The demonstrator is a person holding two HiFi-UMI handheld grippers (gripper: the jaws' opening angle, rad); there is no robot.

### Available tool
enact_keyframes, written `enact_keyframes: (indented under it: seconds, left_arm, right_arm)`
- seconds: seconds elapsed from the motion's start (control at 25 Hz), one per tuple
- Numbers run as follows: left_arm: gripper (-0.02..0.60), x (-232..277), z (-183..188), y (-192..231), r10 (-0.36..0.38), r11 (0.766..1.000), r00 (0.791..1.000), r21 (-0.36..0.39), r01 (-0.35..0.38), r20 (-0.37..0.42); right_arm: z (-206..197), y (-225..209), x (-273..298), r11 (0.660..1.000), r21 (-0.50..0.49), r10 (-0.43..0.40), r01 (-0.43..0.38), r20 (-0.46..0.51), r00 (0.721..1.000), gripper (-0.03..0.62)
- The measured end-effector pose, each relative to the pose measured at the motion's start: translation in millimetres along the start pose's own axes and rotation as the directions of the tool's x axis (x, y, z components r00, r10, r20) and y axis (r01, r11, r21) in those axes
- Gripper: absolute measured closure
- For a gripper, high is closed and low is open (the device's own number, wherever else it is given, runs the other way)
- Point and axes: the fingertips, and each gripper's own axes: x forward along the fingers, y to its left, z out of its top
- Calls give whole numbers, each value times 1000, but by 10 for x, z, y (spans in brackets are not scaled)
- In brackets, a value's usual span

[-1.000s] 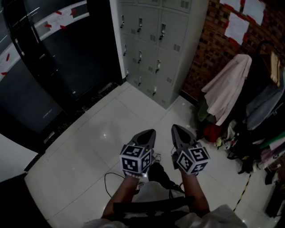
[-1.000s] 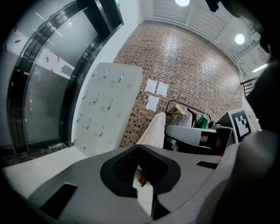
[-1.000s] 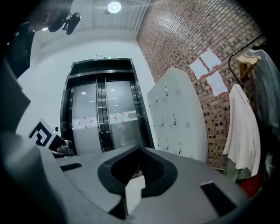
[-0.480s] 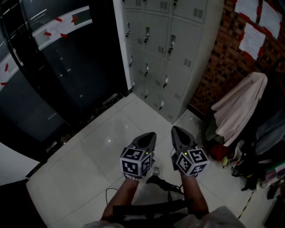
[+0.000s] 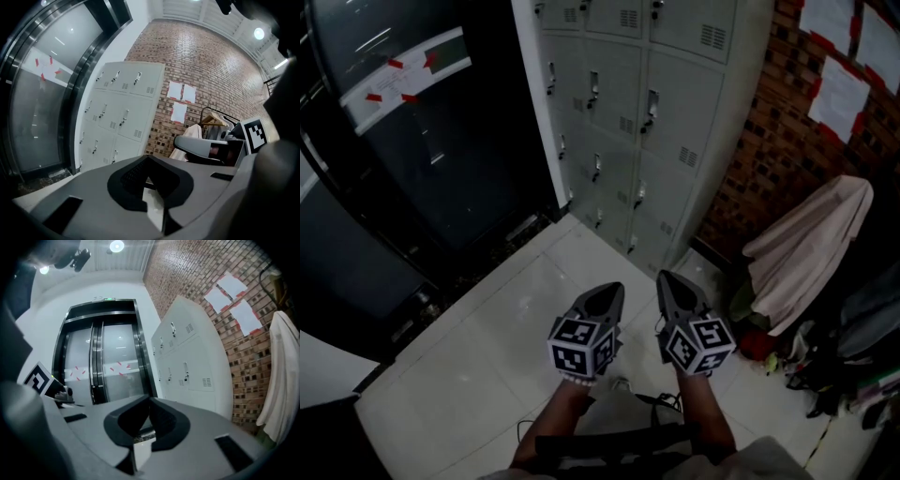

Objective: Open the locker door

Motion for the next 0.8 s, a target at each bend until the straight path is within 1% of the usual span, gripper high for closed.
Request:
enact_keyframes:
  seconds: [0.36,0.56,0.8]
  left_arm:
    - [588,399,25,315,25,1000,999,-13,-25,-26]
    - [588,680,130,630,2,1000,1000,-12,-3,-29]
    - [588,1205,467,1159,-41,999,999,-2,40,-23]
  right_arm:
    - [-118,-302,460,1000,25,-18,18,-20,1000,568]
    - [-122,-431,839,998,21,-51,51,-12,999,565]
    - [-26,-634,1503,995,-8,-100,100,-11,995,563]
